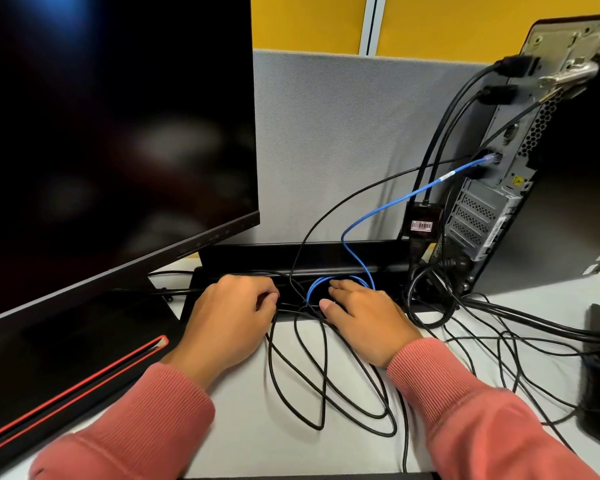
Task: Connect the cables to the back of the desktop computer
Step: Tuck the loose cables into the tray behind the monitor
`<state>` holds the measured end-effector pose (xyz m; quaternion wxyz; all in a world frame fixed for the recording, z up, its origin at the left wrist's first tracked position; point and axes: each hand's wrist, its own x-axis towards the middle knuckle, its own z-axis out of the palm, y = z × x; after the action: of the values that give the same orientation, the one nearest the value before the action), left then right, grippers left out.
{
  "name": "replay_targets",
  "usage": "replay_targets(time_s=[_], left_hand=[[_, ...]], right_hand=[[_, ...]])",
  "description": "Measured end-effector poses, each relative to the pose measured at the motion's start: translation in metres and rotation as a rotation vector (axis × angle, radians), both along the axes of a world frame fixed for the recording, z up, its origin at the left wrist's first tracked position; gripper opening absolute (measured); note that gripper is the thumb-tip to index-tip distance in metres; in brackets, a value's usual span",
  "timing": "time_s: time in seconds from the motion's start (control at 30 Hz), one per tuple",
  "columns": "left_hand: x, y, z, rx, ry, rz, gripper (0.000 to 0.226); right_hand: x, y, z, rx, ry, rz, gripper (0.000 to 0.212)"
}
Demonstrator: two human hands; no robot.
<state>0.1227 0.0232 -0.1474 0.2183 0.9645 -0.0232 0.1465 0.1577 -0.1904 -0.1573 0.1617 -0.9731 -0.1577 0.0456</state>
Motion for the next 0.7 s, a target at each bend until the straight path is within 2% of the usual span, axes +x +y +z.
replay_targets(time_s=[0.2,0.27,0.37,0.4,0.47,0.53,0.63,0.7], left_hand=[[0.002,0.003,-0.002,-0.002,-0.022,-0.022,0.021],[0.002,0.003,-0.001,-0.043,-0.032,-0.055,0.037],[-0.002,0.002,0.001,-0.103,0.019,-0.17,0.053],[-0.003,0.002,0.001,-0.056,0.067,-0.21,0.053],[-0.006,0.003,-0.001,0.049,0.169,-0.269,0.052],[-0.01,0.003,-0.004,0.063,0.214,-0.293,0.05],[-0.014,0.003,-0.004,0.023,0.18,-0.245,0.044],[-0.016,0.002,0.0,0.1,0.123,-0.162,0.035]], right_hand=[[0.0,0.0,0.001,0.056,-0.017,-0.02,0.048],[0.001,0.0,0.0,0.138,-0.019,-0.052,0.041],[-0.004,-0.002,0.004,0.283,-0.046,-0.048,0.05],[-0.005,-0.003,0.005,0.314,-0.04,-0.032,0.051],[-0.009,-0.004,0.008,0.336,-0.006,-0.011,0.037],[-0.011,-0.005,0.009,0.334,0.033,-0.011,0.025],[-0.015,-0.002,0.015,0.293,0.046,-0.009,0.027],[-0.019,0.004,0.02,0.192,0.034,0.013,0.033]])
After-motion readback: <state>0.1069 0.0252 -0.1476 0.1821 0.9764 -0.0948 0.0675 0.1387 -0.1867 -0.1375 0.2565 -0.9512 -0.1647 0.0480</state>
